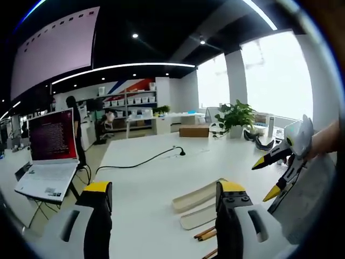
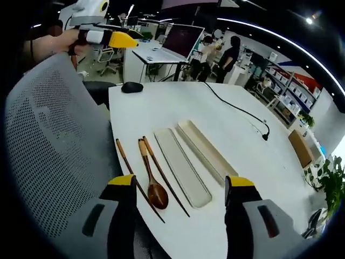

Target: Arrange the utensils inside the cutlery case until each visible utensil rests in its matching compartment.

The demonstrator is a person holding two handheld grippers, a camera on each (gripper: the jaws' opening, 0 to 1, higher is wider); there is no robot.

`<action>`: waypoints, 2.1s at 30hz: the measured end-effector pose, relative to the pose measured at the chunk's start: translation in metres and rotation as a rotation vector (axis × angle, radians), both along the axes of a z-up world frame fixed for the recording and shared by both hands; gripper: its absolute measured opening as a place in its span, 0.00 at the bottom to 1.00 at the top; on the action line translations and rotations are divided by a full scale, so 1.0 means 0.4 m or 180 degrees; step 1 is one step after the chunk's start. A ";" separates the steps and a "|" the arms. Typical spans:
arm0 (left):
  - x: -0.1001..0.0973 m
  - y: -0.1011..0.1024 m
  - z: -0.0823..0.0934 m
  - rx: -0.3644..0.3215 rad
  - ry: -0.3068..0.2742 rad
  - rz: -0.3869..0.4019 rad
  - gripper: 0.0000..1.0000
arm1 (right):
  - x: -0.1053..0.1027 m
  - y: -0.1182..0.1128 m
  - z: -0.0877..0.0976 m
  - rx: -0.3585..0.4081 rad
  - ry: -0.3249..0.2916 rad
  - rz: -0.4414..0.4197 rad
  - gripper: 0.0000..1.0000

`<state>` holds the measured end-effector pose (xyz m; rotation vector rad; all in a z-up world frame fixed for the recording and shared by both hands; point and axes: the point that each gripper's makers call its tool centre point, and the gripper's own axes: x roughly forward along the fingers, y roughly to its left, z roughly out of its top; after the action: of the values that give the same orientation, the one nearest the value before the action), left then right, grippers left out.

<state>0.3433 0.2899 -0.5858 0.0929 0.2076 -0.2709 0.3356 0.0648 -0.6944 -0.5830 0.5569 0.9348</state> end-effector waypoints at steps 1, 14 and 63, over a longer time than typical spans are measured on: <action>0.000 0.000 0.000 -0.0011 0.0001 -0.0001 0.81 | 0.002 0.004 0.001 -0.0004 0.0006 0.0017 0.68; 0.006 -0.001 0.005 -0.0026 -0.0019 0.0030 0.80 | -0.004 0.052 -0.007 -0.0060 0.0152 0.0399 0.63; 0.011 0.027 0.001 -0.0117 -0.0013 0.0101 0.73 | -0.119 0.141 -0.190 -0.0615 0.0783 0.1407 0.34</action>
<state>0.3476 0.3008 -0.5852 0.0538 0.1998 -0.2428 0.2881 0.1213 -0.7704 -0.7892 0.7615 1.3928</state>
